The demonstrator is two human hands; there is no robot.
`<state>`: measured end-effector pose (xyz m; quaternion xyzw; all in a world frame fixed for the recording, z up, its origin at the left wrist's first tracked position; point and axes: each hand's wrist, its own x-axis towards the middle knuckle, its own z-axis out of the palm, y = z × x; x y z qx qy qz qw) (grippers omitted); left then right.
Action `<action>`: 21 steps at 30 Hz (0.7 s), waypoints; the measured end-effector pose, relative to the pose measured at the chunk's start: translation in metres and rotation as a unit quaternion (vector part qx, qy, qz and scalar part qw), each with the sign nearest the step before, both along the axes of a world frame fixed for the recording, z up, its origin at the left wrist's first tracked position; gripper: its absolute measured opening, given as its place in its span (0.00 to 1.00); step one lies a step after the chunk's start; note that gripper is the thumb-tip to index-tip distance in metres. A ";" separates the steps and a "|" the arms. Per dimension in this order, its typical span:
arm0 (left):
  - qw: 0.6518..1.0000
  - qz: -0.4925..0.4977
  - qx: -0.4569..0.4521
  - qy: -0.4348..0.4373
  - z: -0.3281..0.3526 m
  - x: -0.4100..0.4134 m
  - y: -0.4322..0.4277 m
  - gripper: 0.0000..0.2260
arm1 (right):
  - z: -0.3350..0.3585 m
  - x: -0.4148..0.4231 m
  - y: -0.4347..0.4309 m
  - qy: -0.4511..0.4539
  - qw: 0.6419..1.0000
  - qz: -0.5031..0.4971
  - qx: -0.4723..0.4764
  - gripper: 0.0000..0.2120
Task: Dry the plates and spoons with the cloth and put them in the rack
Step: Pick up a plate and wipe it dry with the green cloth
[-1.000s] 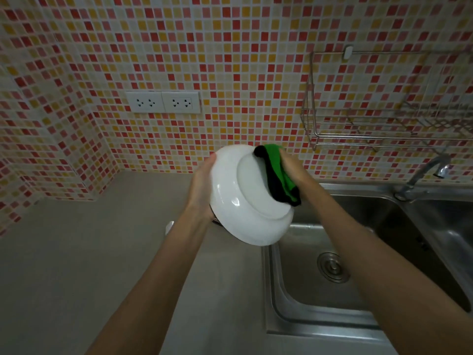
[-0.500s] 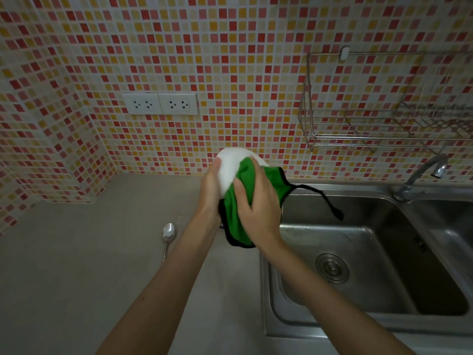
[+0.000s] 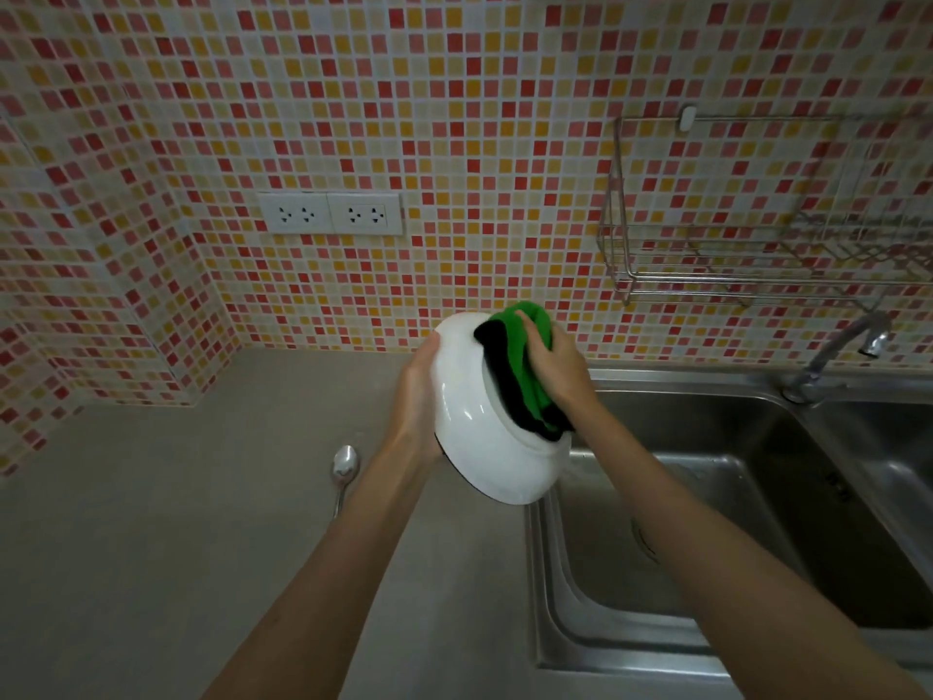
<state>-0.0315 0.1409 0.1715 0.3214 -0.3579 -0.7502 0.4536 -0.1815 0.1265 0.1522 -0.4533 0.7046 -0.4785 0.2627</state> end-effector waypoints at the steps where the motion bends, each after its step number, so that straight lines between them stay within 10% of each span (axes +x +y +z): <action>1: 1.000 0.015 0.004 0.004 0.000 0.002 0.000 0.16 | -0.007 0.001 0.002 -0.008 1.000 -0.015 0.012 0.28; 10: 0.996 0.087 -0.009 0.005 0.005 0.017 -0.027 0.15 | -0.043 0.017 0.013 -0.241 0.964 -0.112 0.020 0.25; 21: 0.993 0.081 -0.067 0.045 -0.008 0.086 -0.087 0.17 | -0.088 0.053 0.094 -0.060 0.994 -0.046 -0.082 0.06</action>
